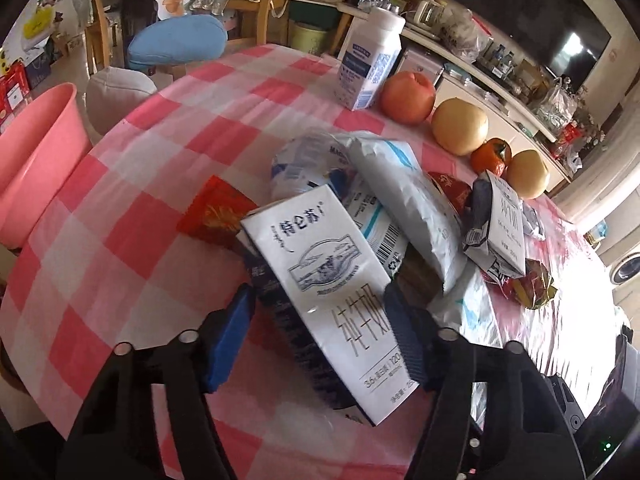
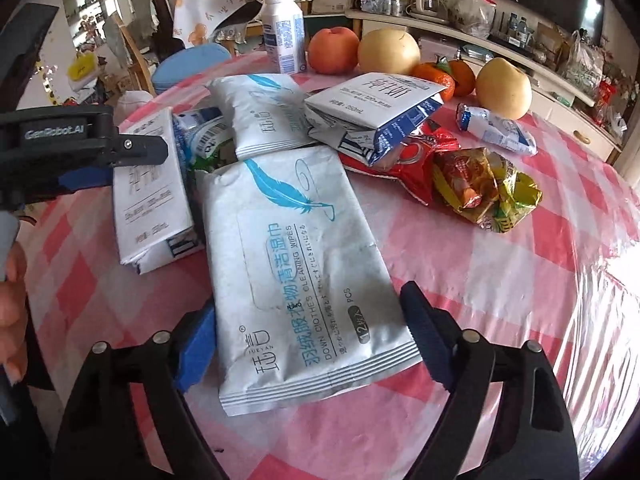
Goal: Collect trash
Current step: 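Close the left tool on the milk carton while the right tool grasps the blue-feather wipes pack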
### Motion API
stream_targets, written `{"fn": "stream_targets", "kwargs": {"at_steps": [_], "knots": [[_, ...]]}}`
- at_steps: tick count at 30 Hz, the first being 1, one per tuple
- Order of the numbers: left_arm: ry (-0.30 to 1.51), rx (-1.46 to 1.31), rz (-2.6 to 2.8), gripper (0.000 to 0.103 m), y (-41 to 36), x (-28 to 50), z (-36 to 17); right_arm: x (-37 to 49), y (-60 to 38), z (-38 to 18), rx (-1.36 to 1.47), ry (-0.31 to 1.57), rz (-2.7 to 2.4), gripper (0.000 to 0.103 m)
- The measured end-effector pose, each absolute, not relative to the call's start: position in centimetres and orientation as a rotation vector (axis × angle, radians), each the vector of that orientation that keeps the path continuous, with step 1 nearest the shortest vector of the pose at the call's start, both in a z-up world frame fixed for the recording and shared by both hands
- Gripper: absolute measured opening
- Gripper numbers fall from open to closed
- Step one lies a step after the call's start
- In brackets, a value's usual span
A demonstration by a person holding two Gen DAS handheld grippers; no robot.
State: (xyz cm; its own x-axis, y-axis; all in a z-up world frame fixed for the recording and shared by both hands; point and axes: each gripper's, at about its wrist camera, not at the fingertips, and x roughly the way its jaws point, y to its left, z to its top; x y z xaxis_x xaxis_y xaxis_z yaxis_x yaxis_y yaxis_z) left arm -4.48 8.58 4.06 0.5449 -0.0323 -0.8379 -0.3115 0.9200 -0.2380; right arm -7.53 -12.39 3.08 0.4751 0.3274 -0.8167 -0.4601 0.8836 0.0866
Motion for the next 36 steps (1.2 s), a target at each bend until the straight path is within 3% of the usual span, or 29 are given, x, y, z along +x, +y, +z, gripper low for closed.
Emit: {"fn": "stream_targets", "kwargs": {"at_steps": [7, 18, 20, 22, 28, 36], "knots": [[0.956, -0.428, 0.134, 0.04, 11.2, -5.0, 4.2, -8.4, -12.2, 3.4, -0.134, 0.951, 0.492, 0.079], [0.922, -0.503, 0.005, 0.035, 13.1, -6.1, 3.3, -10.4, -11.4, 4.0, -0.147, 0.904, 0.445, 0.068], [0.922, -0.497, 0.011, 0.044, 13.2, -6.3, 3.0, -10.6, -11.2, 4.0, -0.155, 0.901, 0.433, 0.068], [0.954, -0.482, 0.035, 0.074, 13.1, -6.2, 2.9, -11.0, -11.0, 4.0, -0.164, 0.898, 0.422, 0.067], [0.965, -0.459, 0.062, 0.082, 11.5, -5.9, 3.3, -12.0, -10.8, 4.8, -0.156, 0.867, 0.399, 0.067], [0.999, -0.402, 0.176, 0.083, 8.7, -3.9, 3.0, -12.5, -12.5, 5.3, -0.129, 0.854, 0.353, 0.067]]}}
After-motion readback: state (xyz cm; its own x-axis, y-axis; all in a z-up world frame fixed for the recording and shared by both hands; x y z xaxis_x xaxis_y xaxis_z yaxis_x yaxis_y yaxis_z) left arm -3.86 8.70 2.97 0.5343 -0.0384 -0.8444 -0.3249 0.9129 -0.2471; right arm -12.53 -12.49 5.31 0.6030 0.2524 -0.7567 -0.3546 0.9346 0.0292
